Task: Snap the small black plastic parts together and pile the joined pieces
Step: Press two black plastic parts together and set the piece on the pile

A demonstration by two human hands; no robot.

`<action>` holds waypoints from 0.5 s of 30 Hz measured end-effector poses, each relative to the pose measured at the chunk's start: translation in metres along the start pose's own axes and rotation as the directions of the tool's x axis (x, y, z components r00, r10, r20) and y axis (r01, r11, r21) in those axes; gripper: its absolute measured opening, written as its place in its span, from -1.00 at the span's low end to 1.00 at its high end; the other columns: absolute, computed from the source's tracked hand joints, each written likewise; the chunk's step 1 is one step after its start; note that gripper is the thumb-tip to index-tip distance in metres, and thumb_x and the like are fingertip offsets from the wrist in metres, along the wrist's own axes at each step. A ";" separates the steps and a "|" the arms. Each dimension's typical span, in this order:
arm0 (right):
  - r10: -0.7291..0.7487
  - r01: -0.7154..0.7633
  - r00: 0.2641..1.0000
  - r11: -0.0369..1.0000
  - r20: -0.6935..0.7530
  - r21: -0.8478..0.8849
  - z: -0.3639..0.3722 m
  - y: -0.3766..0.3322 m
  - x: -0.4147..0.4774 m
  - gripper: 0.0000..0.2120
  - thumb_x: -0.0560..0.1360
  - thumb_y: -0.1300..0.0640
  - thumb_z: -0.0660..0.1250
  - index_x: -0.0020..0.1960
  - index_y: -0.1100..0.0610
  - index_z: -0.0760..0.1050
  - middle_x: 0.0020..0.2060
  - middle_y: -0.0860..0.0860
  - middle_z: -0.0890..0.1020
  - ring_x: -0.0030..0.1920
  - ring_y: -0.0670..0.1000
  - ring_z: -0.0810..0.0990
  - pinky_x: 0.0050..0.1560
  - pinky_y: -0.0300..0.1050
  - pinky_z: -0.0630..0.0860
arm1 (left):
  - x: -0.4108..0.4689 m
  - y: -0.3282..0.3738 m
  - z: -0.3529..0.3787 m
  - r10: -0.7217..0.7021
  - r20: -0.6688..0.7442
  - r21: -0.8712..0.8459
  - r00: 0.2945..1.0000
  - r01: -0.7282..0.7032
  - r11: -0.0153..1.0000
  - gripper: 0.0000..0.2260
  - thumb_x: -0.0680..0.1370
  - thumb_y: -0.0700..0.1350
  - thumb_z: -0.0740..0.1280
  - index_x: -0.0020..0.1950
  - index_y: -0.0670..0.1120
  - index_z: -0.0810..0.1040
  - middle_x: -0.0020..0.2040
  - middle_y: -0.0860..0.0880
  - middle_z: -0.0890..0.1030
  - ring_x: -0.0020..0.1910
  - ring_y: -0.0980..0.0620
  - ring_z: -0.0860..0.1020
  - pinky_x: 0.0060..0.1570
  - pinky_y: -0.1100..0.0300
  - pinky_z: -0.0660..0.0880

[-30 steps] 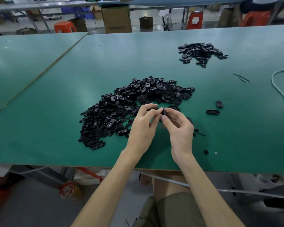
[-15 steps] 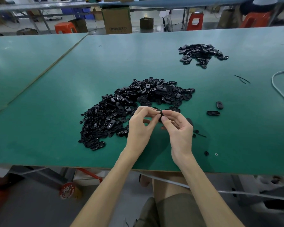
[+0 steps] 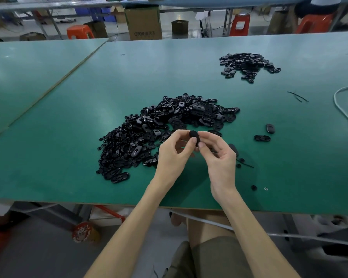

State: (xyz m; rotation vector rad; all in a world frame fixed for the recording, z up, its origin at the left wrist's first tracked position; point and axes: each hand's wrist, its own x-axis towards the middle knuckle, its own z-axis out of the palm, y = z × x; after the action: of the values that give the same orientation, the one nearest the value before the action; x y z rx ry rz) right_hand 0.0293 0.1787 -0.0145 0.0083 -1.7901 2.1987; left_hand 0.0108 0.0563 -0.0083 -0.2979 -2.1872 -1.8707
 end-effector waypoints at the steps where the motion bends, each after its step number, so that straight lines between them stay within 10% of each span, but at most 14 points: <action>1: -0.002 0.002 1.000 1.000 0.001 -0.013 0.000 0.001 0.000 -0.66 0.60 0.31 0.40 0.08 -0.13 0.70 0.04 -0.05 0.74 0.13 0.01 0.69 0.17 -0.13 0.61 | 0.000 0.000 0.000 0.011 0.010 -0.004 1.000 -0.011 1.000 -0.91 0.64 -0.21 0.38 0.14 -0.12 0.61 -0.05 -0.02 0.70 -0.12 -0.01 0.69 -0.12 0.08 0.64; 15: 0.044 -0.045 0.999 0.996 -0.011 -0.076 0.000 0.002 0.001 -0.80 0.58 0.26 0.44 0.08 -0.01 0.69 -0.05 -0.07 0.72 0.00 -0.09 0.65 0.07 -0.23 0.55 | 0.002 -0.001 -0.003 -0.038 -0.077 -0.018 0.996 0.037 0.999 -0.90 0.63 -0.21 0.41 0.14 -0.10 0.63 0.00 -0.01 0.70 -0.04 0.04 0.67 0.02 0.11 0.61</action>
State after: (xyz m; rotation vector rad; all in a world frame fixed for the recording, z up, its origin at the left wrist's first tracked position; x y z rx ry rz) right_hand 0.0279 0.1787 -0.0166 -0.0591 -1.8852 2.1552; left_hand 0.0085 0.0535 -0.0083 -0.1849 -2.1419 -1.8880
